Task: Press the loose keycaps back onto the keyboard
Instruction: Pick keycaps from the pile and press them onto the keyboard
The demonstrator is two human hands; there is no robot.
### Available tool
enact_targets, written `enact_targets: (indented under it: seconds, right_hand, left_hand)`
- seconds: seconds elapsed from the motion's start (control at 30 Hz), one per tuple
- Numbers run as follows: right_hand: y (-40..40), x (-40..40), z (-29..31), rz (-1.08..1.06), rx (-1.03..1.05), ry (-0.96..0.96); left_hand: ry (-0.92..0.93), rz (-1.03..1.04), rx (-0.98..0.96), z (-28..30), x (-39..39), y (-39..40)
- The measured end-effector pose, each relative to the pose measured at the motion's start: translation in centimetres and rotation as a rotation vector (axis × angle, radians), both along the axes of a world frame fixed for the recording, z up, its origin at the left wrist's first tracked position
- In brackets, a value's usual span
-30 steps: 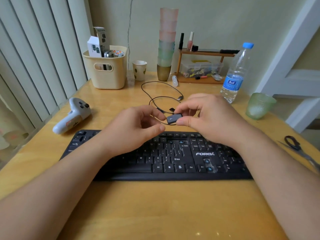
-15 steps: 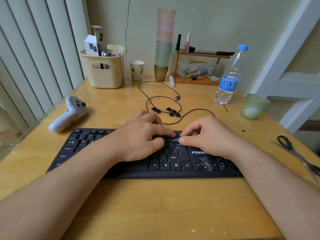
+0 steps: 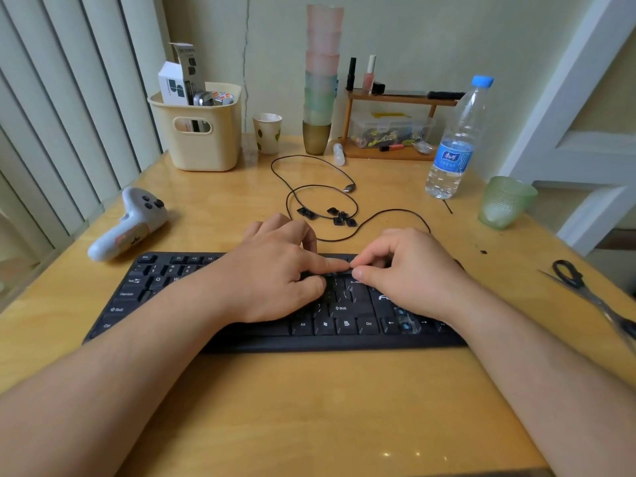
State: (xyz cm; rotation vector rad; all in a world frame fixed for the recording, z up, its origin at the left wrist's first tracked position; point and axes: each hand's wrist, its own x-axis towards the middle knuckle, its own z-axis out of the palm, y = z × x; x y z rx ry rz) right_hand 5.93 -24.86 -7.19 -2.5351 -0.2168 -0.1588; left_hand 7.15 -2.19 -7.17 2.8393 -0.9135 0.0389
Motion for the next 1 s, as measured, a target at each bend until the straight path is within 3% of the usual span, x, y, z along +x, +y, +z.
enact_targets:
  seconds: [0.13,0.2,0.4,0.53,0.7,1.0]
  right_hand:
    - [-0.5,-1.2,0.2,0.079,-0.296,-0.119]
    - [-0.7,-1.4,0.3,0.084,-0.34,-0.135]
    - [-0.5,-0.4,0.4,0.08,-0.155,-0.135]
    - [-1.0,-0.7,0.7,0.141,-0.299,-0.098]
    - [-0.6,-1.2,0.1,0.197,-0.41,-0.227]
    - [-0.3,-0.7,0.0,0.184,-0.236,-0.25]
  left_hand:
    - [-0.019,-0.005,0.044,0.2,-0.3,0.2]
    - [-0.033,-0.011,0.067,0.1,-0.5,0.2]
    - [-0.059,0.018,0.05,0.0,-0.5,0.0]
    - [-0.154,0.041,-0.039,-0.1,-0.2,-0.5]
    - [-0.217,0.052,-0.096,-0.3,0.0,-2.0]
    - [-0.172,0.079,-0.209,-0.9,0.5,-2.4]
